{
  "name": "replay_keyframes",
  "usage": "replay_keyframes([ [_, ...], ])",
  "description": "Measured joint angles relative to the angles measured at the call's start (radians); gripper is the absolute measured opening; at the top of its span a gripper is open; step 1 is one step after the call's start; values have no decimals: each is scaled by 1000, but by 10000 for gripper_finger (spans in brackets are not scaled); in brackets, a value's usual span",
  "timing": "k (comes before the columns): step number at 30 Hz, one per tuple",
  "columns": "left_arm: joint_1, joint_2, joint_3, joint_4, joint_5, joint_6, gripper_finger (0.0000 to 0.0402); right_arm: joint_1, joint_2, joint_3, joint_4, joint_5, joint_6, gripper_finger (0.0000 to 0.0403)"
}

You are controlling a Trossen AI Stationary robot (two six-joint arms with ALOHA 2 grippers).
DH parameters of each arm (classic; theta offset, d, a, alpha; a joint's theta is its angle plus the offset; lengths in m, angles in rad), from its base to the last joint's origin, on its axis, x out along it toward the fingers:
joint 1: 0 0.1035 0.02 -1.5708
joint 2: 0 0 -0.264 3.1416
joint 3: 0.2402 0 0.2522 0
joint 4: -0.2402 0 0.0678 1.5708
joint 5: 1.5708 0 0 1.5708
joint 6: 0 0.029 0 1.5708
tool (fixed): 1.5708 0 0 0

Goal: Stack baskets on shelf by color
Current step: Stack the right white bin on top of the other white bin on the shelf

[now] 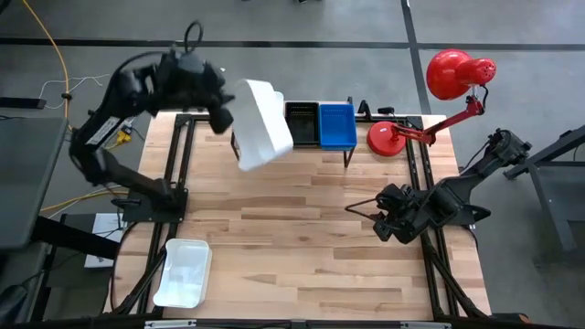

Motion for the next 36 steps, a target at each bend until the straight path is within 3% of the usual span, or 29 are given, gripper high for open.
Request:
replay_keyframes([
  [5,144,133,133,-78,1,142,0,0,0,0,9,-1,0,192],
  [12,248,253,151,-79,9,270,0,0,0,0,22,14,0,192],
  [19,278,304,151,-78,0,356,0,0,0,0,36,32,2,192],
  [25,279,312,152,-78,-103,475,0,0,0,0,38,59,3,192],
  [36,276,325,152,-75,-64,558,0,0,1,0,38,74,3,192],
])
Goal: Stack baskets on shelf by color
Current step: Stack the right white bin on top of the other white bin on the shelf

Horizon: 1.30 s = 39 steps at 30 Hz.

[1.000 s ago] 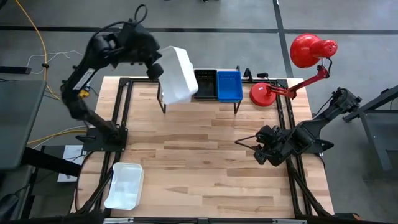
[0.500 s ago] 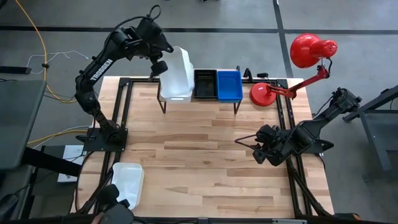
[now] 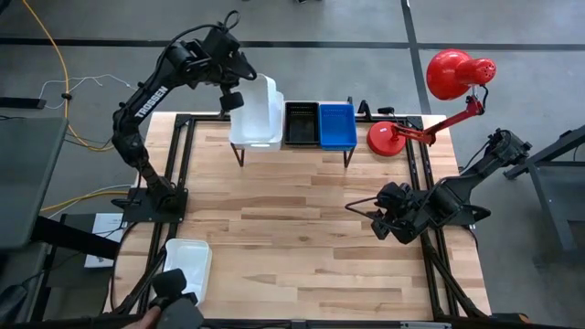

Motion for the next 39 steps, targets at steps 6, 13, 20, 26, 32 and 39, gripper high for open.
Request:
replay_keyframes([
  [6,-13,30,0,4,-6,-1,0,0,0,0,0,17,0,192],
  [13,-14,38,0,7,-6,-1,10,0,0,0,0,29,0,192],
  [20,-14,38,0,7,-7,0,37,0,0,0,0,33,-1,192],
  [26,-21,38,0,7,-9,0,89,0,0,0,0,34,-2,192],
  [32,-38,1,0,21,-9,-24,146,0,0,0,-1,33,-3,192],
  [39,-51,-103,1,50,72,-335,173,0,0,0,0,33,3,192],
])
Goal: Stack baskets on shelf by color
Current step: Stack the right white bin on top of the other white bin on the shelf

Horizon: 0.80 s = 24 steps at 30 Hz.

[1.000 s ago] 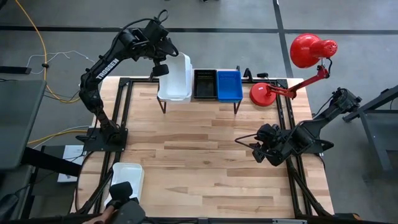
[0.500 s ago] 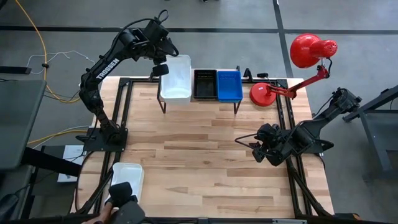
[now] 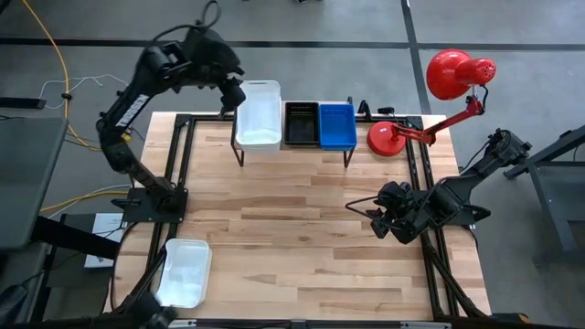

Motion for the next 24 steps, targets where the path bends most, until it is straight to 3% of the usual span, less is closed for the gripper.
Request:
replay_keyframes([
  [7,-1,-110,-25,-69,111,-364,174,0,0,0,0,0,0,192],
  [12,-1,-206,-241,-8,101,-517,174,0,0,0,0,0,0,192],
  [18,-2,-310,-552,167,106,-809,174,0,0,0,0,0,0,192],
  [24,-2,-322,-698,243,78,-890,174,0,0,0,0,0,0,192],
])
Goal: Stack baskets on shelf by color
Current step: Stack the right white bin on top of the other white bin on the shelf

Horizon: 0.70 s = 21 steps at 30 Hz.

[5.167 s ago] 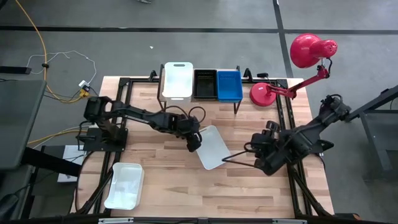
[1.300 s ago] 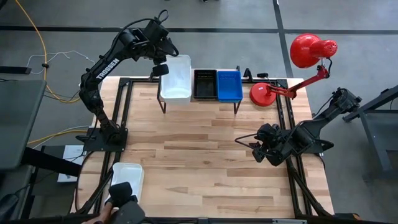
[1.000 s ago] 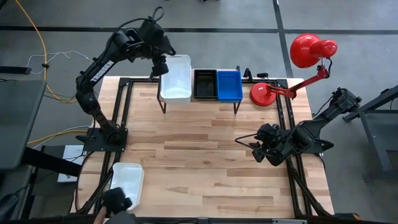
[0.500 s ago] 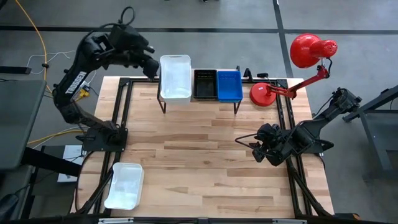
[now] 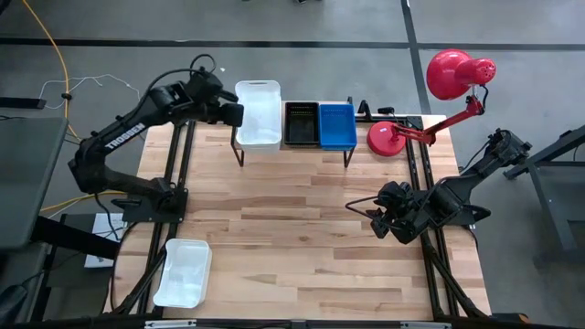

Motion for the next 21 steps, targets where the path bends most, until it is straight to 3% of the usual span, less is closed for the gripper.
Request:
replay_keyframes([
  [8,-33,1,-37,127,-77,-54,174,0,0,0,0,0,0,192],
  [13,-47,23,-37,117,-137,-56,170,0,0,0,0,4,0,192],
  [21,-51,95,-37,117,-137,-70,142,0,0,0,0,18,0,192],
])
